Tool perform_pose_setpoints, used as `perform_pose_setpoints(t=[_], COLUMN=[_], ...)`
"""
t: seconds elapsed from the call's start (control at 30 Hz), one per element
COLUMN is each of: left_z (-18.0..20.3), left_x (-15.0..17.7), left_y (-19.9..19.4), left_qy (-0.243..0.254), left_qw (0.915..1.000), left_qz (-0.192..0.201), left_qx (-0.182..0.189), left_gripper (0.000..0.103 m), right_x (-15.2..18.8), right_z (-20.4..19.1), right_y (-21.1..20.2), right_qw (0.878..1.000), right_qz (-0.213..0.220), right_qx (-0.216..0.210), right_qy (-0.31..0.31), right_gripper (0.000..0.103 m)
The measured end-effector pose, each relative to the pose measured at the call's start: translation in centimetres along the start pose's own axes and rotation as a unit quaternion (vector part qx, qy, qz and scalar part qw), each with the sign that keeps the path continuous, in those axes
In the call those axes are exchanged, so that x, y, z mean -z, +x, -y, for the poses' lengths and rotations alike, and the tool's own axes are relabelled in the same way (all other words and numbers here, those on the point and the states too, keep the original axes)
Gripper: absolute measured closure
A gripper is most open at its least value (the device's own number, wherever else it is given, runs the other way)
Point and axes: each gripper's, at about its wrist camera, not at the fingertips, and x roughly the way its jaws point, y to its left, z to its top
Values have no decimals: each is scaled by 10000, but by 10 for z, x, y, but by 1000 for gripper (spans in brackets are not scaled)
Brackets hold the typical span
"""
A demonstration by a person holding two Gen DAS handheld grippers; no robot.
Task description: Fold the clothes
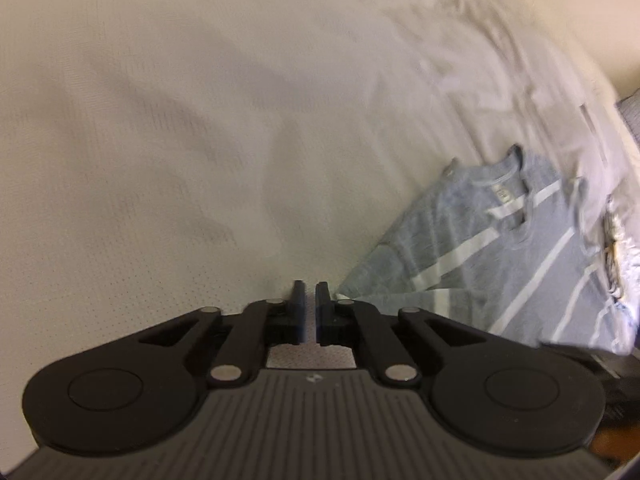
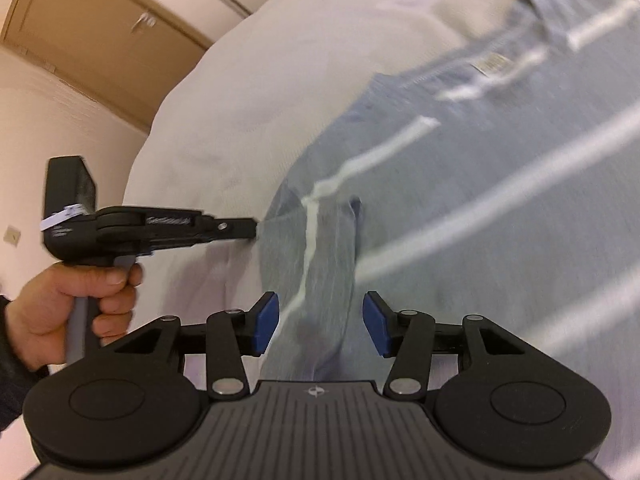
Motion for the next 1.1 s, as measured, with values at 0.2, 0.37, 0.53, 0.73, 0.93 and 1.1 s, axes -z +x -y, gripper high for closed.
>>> perform_pose_setpoints(t=[0.2,0.37,0.53,0.73,0.93,1.1], left_z=[31,50,60,65,51,43], left_x=[-6,-23,-42,-49,-59,-59], left_y=[-2,20,44,49,29,26], left_qy=[1954,3427,3982,4335,4112,4092], left_qw=[9787,9333,8986,8711,8827,8841], left_qz=[-79,-574,-1291,-1816,-1684,-1772], left_qx=[627,907,1319,1427,1527,1394], left_gripper=[72,68,71,103,103,103], right_x=[-17,-3,26,64,67,63], right_z=[2,-2,4,3,6,14], right_y=[24,13,-13,-35,-23,-13], right_qw=[9992,9991,9990,9948,9902,9837], right_qz=[-319,-380,-263,-196,-220,-375], right_qx=[-221,-196,-6,-24,-314,-695], right_qy=[-99,-53,371,1004,1339,1617], right_gripper=[53,54,54,53,53,85])
